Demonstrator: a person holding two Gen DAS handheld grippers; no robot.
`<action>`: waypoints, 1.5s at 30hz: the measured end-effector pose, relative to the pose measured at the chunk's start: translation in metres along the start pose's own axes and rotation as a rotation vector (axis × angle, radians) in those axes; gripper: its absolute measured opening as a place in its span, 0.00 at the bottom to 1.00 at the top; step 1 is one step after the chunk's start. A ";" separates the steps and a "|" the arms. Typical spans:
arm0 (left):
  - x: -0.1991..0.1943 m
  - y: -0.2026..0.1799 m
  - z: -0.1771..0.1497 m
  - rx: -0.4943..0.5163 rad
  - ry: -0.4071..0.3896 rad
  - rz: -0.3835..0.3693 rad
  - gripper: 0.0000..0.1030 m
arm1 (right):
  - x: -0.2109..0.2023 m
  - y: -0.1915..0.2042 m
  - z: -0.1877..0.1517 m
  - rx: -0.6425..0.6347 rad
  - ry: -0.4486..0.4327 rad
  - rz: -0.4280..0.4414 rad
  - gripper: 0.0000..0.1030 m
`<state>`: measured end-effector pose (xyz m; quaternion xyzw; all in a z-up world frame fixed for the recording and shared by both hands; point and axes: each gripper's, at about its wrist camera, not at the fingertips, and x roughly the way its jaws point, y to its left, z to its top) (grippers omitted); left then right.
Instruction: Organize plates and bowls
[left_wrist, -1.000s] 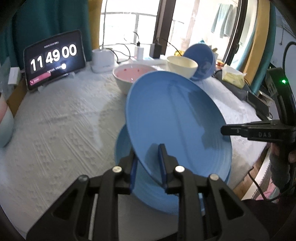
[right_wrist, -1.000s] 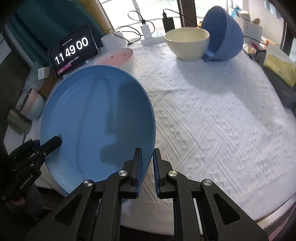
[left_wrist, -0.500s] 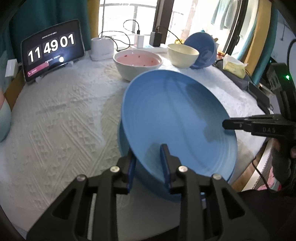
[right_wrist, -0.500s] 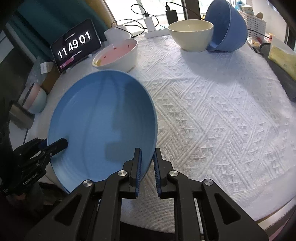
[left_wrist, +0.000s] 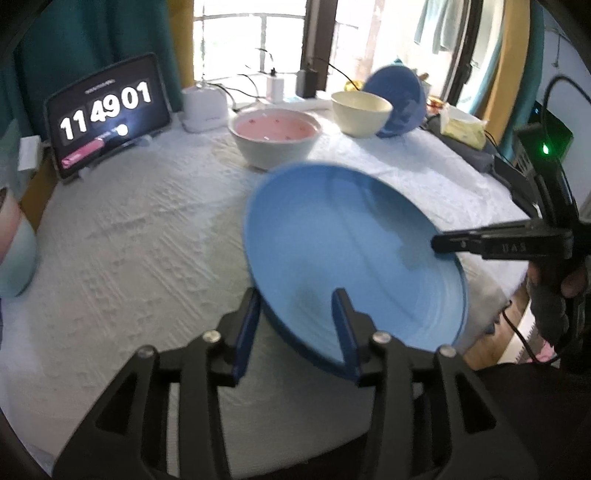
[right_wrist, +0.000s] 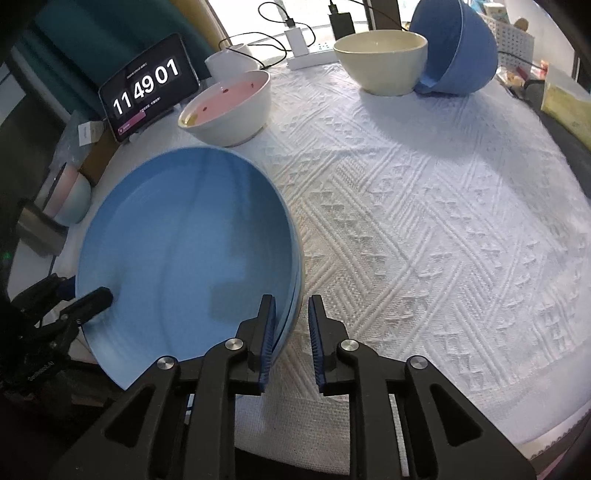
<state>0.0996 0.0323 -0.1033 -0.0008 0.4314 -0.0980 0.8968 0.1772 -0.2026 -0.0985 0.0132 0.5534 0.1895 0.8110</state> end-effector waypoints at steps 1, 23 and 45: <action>-0.001 0.003 0.001 -0.009 -0.004 -0.003 0.44 | 0.000 -0.001 0.000 0.002 -0.004 0.002 0.19; 0.035 0.008 -0.003 0.001 0.000 0.056 0.44 | 0.012 0.010 0.000 0.016 0.029 0.025 0.29; 0.022 0.077 0.002 -0.169 -0.052 0.144 0.39 | 0.043 0.072 0.045 -0.062 0.002 0.035 0.28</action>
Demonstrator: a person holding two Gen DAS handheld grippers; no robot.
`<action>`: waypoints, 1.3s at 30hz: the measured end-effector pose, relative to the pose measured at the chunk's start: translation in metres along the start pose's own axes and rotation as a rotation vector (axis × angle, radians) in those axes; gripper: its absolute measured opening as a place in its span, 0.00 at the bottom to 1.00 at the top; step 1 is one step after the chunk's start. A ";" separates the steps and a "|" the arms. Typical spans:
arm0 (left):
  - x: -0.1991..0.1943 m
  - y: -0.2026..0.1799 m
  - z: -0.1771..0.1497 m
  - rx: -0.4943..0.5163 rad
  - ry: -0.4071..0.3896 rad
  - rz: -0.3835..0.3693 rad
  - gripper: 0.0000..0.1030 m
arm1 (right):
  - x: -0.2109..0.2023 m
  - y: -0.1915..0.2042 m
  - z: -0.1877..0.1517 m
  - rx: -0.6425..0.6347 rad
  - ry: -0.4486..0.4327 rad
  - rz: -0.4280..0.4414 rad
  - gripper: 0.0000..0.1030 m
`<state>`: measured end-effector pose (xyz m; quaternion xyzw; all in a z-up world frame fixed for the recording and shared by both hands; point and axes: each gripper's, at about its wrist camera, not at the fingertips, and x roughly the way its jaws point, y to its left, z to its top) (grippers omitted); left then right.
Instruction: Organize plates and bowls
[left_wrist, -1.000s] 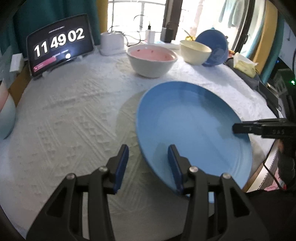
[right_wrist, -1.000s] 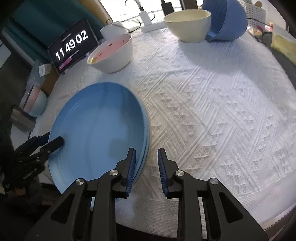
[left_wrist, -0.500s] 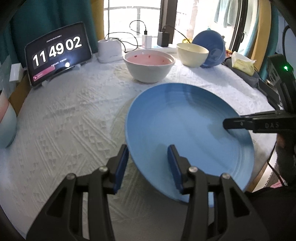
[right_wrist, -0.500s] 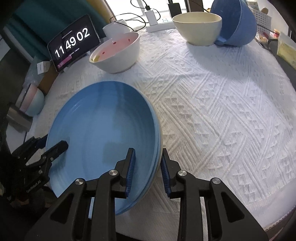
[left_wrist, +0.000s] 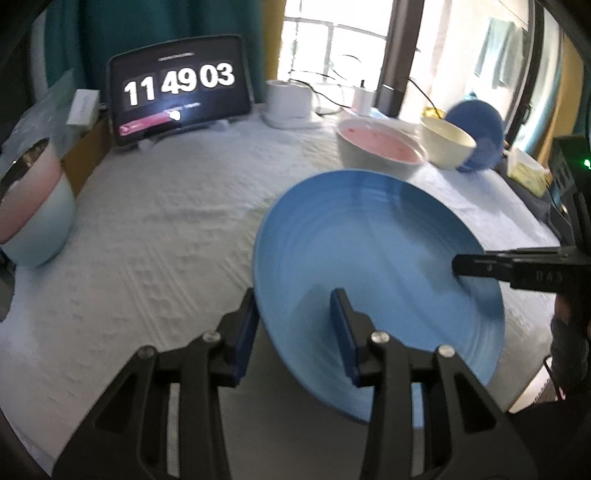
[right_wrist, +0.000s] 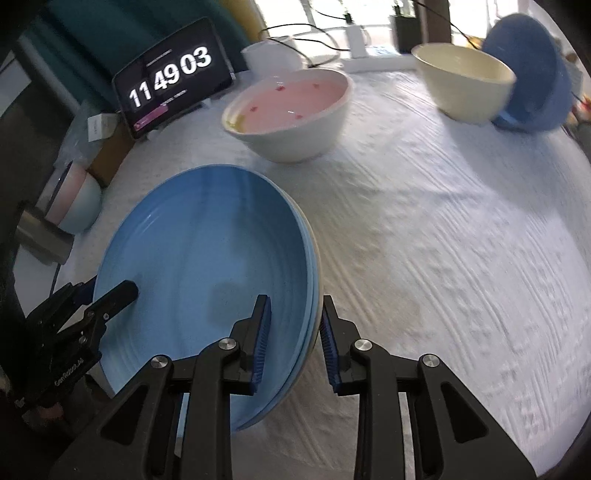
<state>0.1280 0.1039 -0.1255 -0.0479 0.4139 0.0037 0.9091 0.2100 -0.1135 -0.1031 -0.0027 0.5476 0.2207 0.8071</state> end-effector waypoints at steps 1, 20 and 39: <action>0.000 0.003 0.002 -0.004 -0.003 0.006 0.39 | 0.002 0.004 0.004 -0.009 -0.002 0.000 0.28; 0.018 0.026 0.018 -0.066 -0.001 0.017 0.39 | 0.032 0.014 0.025 -0.016 0.021 0.032 0.28; -0.020 0.012 0.030 -0.109 -0.134 0.117 0.43 | -0.010 -0.014 0.022 0.009 -0.083 -0.007 0.30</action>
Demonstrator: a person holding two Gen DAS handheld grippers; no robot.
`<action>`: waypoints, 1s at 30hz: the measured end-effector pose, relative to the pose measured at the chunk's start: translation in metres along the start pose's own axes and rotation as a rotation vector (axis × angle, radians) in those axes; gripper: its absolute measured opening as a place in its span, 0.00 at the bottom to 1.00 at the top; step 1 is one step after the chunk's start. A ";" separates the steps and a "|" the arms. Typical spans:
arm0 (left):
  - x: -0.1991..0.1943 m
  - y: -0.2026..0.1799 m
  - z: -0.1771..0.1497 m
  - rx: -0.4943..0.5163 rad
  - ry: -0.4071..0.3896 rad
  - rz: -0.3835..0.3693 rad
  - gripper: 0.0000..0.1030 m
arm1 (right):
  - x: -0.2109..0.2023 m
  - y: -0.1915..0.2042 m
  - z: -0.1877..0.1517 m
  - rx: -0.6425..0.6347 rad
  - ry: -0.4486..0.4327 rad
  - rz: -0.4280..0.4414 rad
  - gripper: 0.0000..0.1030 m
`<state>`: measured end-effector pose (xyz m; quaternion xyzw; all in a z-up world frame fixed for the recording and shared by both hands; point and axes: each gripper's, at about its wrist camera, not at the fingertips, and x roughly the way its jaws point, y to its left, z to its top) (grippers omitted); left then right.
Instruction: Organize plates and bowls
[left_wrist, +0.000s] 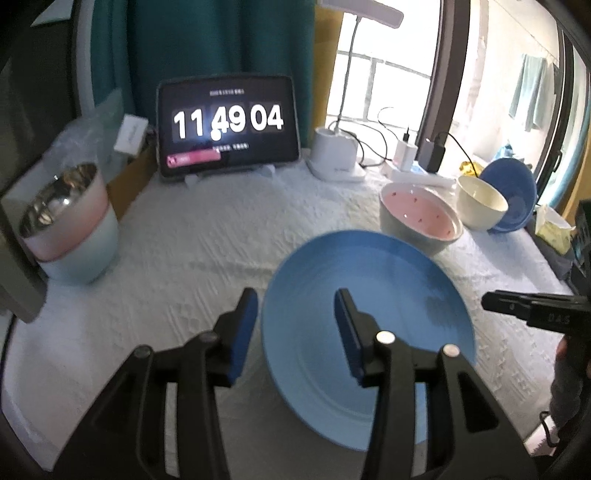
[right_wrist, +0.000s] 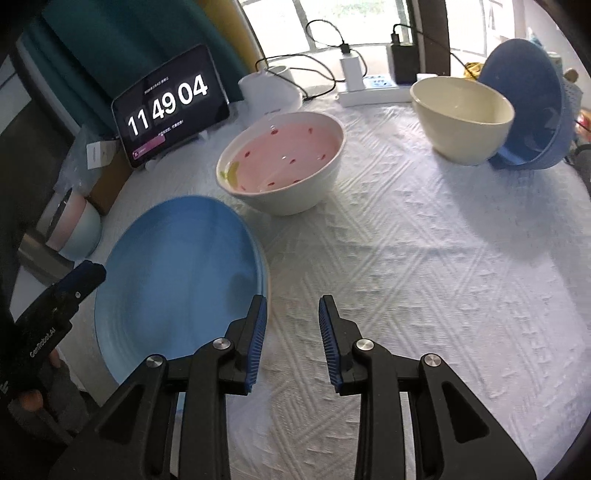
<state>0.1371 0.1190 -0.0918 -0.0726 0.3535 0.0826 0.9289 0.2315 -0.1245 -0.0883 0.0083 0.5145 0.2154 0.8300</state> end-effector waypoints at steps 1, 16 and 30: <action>-0.003 -0.002 0.001 -0.001 -0.010 -0.001 0.43 | -0.002 -0.002 0.000 0.001 -0.004 -0.001 0.30; -0.002 -0.100 0.022 0.081 -0.022 -0.237 0.44 | -0.040 -0.029 0.006 -0.002 -0.107 -0.024 0.34; 0.026 -0.186 0.040 0.131 -0.018 -0.349 0.44 | -0.072 -0.079 0.024 -0.015 -0.200 -0.151 0.36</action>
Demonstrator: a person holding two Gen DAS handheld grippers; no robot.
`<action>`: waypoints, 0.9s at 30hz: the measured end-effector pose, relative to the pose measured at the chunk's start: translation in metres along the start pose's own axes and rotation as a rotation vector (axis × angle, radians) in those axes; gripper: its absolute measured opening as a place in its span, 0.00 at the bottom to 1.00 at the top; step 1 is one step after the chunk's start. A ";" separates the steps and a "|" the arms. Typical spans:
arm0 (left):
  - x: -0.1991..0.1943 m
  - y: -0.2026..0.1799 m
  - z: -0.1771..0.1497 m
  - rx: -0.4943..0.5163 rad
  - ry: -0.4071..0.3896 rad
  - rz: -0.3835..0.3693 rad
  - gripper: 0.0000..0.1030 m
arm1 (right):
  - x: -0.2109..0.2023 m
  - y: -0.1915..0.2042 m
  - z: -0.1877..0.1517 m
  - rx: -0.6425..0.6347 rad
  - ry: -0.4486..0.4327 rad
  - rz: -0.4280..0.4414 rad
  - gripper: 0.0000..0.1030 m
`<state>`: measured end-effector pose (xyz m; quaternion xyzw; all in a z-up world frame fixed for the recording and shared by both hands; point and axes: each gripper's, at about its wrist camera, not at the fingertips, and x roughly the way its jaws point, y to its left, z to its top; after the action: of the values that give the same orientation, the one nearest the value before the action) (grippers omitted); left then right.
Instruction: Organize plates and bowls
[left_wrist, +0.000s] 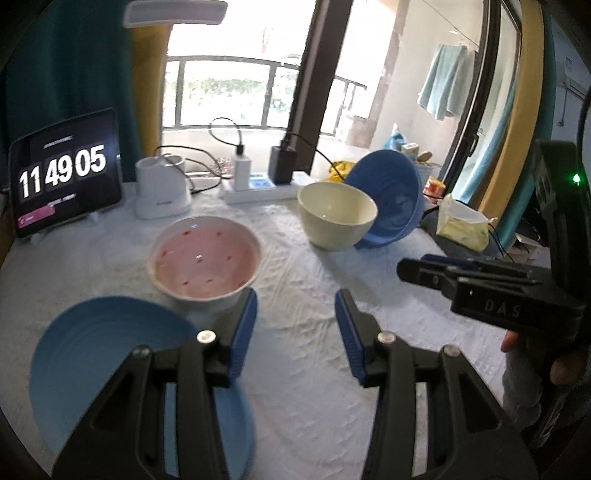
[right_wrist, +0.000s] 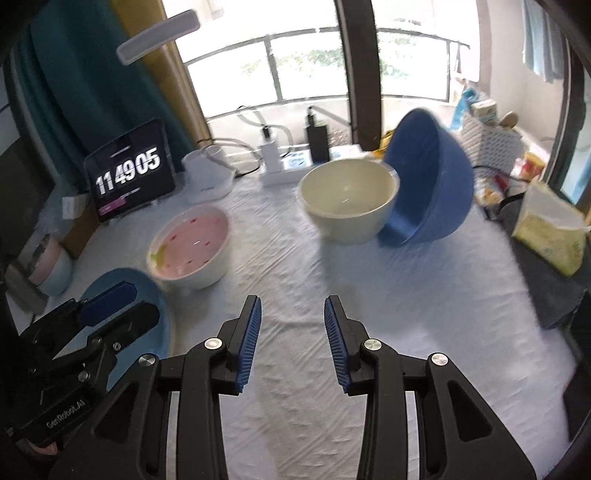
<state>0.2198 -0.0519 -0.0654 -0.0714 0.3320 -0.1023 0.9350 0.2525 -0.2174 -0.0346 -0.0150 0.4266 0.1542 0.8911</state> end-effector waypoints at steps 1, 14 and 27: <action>0.003 -0.003 0.002 0.003 -0.004 -0.006 0.44 | -0.001 -0.004 0.002 0.002 -0.007 -0.010 0.36; 0.040 -0.022 0.014 -0.032 -0.006 -0.063 0.44 | -0.001 -0.044 0.025 0.017 -0.077 -0.178 0.36; 0.053 -0.011 0.028 -0.125 -0.032 -0.058 0.44 | 0.012 -0.086 0.058 0.077 -0.162 -0.376 0.46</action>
<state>0.2760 -0.0730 -0.0738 -0.1408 0.3204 -0.1070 0.9306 0.3279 -0.2868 -0.0164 -0.0478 0.3488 -0.0304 0.9355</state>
